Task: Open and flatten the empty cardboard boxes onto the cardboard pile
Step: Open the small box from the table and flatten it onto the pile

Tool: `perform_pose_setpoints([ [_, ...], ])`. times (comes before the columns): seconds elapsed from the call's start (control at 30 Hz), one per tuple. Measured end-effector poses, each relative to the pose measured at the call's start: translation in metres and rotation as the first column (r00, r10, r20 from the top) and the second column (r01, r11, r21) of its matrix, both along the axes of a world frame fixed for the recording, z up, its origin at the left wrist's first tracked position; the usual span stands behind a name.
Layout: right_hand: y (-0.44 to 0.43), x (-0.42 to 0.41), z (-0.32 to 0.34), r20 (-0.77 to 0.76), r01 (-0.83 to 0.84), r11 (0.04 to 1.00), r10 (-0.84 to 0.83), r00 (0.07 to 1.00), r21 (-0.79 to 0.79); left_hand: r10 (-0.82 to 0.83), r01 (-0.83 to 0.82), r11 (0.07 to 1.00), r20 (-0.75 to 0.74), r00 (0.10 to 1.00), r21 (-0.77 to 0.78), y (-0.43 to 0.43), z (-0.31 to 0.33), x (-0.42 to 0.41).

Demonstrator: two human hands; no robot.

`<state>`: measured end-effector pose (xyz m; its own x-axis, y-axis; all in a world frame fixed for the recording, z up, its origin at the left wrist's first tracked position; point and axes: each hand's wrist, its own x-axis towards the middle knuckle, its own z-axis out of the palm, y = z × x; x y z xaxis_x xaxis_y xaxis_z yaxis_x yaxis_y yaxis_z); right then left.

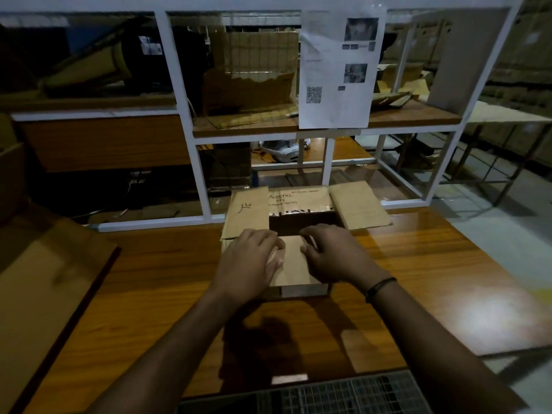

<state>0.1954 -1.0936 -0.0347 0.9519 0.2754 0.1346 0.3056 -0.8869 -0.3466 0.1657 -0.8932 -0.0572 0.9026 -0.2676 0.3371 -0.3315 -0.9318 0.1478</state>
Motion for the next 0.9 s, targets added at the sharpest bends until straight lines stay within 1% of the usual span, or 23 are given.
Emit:
perform_pose_setpoints([
  [0.1, 0.011, 0.002, -0.018, 0.164, -0.012, 1.000, 0.014, 0.986, -0.017, 0.024, -0.024, 1.000, 0.015, 1.000, 0.008, -0.003, -0.013, -0.005],
  [0.17, 0.013, 0.002, -0.025, 0.204, -0.017, 1.000, 0.021, 0.979, -0.026, 0.037, -0.037, 0.999, 0.000, 0.999, 0.001, -0.003, -0.019, -0.009],
  [0.23, 0.014, 0.001, -0.030, 0.198, -0.026, 1.000, 0.025, 0.980, 0.000, 0.031, -0.031, 0.999, 0.009, 0.999, -0.012, -0.004, -0.022, -0.012],
  [0.33, 0.013, 0.003, -0.031, 0.136, -0.080, 0.996, 0.074, 0.988, 0.042, 0.008, -0.007, 1.000, 0.026, 1.000, -0.021, -0.003, -0.020, -0.012],
  [0.47, -0.011, 0.016, -0.019, -0.004, -0.196, 0.977, 0.197, 0.980, 0.086, -0.053, 0.057, 0.994, 0.055, 0.997, -0.088, 0.007, -0.011, -0.007],
  [0.57, -0.042, 0.023, 0.001, -0.113, -0.160, 0.981, 0.172, 0.979, 0.109, -0.134, 0.143, 0.984, 0.088, 0.987, -0.103, 0.016, -0.003, -0.006],
  [0.67, -0.059, 0.027, 0.016, -0.213, -0.047, 0.991, 0.073, 0.974, 0.124, -0.218, 0.224, 0.974, 0.128, 0.968, -0.039, 0.012, -0.001, -0.010],
  [0.73, -0.055, 0.028, 0.018, -0.259, 0.040, 0.996, -0.018, 0.966, 0.082, -0.171, 0.178, 0.984, 0.173, 0.970, -0.025, 0.005, -0.002, -0.015],
  [0.8, -0.042, 0.027, 0.015, -0.169, 0.076, 0.996, -0.082, 0.982, -0.047, -0.024, 0.039, 0.997, 0.216, 0.976, -0.065, -0.002, -0.002, -0.019],
  [0.83, -0.034, 0.025, 0.012, -0.102, 0.071, 0.995, -0.078, 0.992, -0.069, 0.068, -0.047, 0.994, 0.227, 0.972, -0.094, -0.004, -0.001, -0.020],
  [0.87, -0.026, 0.022, 0.006, -0.052, 0.044, 0.998, -0.046, 0.998, -0.044, 0.158, -0.133, 0.983, 0.221, 0.962, -0.122, -0.005, 0.000, -0.020],
  [0.9, -0.018, 0.019, 0.000, -0.023, 0.007, 1.000, -0.007, 1.000, 0.006, 0.240, -0.215, 0.966, 0.184, 0.953, -0.143, -0.005, 0.001, -0.019],
])
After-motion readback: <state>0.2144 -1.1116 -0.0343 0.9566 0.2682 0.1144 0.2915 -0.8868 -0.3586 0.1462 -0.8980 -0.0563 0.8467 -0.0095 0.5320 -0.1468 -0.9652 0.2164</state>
